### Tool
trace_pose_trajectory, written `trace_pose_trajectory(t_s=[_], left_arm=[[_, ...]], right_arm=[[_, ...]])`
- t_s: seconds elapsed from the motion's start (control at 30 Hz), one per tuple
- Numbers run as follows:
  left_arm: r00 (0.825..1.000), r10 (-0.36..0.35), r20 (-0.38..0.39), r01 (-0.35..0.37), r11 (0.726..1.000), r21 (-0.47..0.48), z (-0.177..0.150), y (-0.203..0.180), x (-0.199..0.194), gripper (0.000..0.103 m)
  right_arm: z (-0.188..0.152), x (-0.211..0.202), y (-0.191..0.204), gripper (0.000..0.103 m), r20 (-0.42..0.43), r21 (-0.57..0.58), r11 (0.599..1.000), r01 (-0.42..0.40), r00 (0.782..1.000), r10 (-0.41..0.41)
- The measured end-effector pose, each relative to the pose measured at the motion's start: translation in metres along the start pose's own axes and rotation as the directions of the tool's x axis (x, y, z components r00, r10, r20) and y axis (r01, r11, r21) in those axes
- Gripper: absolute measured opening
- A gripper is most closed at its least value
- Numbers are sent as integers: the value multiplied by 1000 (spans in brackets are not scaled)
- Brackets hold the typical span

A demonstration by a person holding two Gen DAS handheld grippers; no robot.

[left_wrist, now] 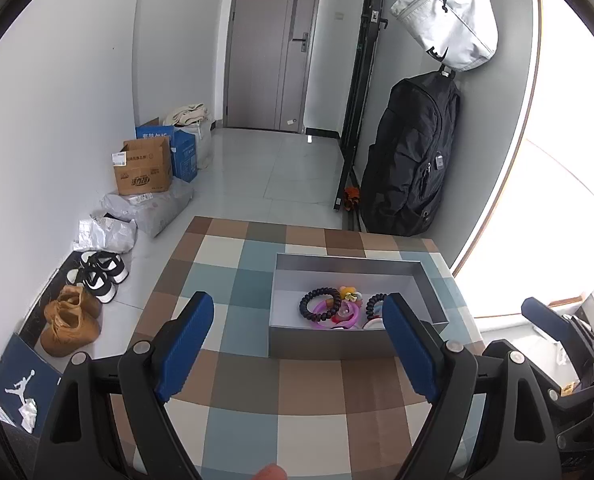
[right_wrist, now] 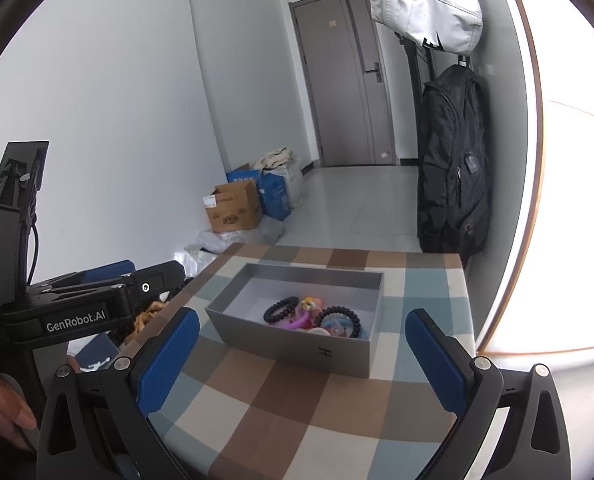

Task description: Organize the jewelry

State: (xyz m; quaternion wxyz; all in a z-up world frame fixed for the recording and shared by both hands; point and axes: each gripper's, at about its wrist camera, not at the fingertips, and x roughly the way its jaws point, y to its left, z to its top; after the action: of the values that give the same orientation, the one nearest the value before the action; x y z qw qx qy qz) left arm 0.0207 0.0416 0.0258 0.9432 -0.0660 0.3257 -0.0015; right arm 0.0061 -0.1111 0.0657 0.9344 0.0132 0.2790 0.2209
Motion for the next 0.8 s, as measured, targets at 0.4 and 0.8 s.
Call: trace_pose_trajectory(t_s=[0.4, 0.8], left_arm=[[1000, -13, -29, 12, 1000, -29, -1, 4, 6, 83], [1000, -14, -27, 13, 1000, -17, -4, 3, 7, 83]], right_arm=[[0, -1, -2, 103, 2, 3, 1000, 2, 1000, -2], [0, 1, 0, 103, -1, 8, 1000, 11, 1000, -11]])
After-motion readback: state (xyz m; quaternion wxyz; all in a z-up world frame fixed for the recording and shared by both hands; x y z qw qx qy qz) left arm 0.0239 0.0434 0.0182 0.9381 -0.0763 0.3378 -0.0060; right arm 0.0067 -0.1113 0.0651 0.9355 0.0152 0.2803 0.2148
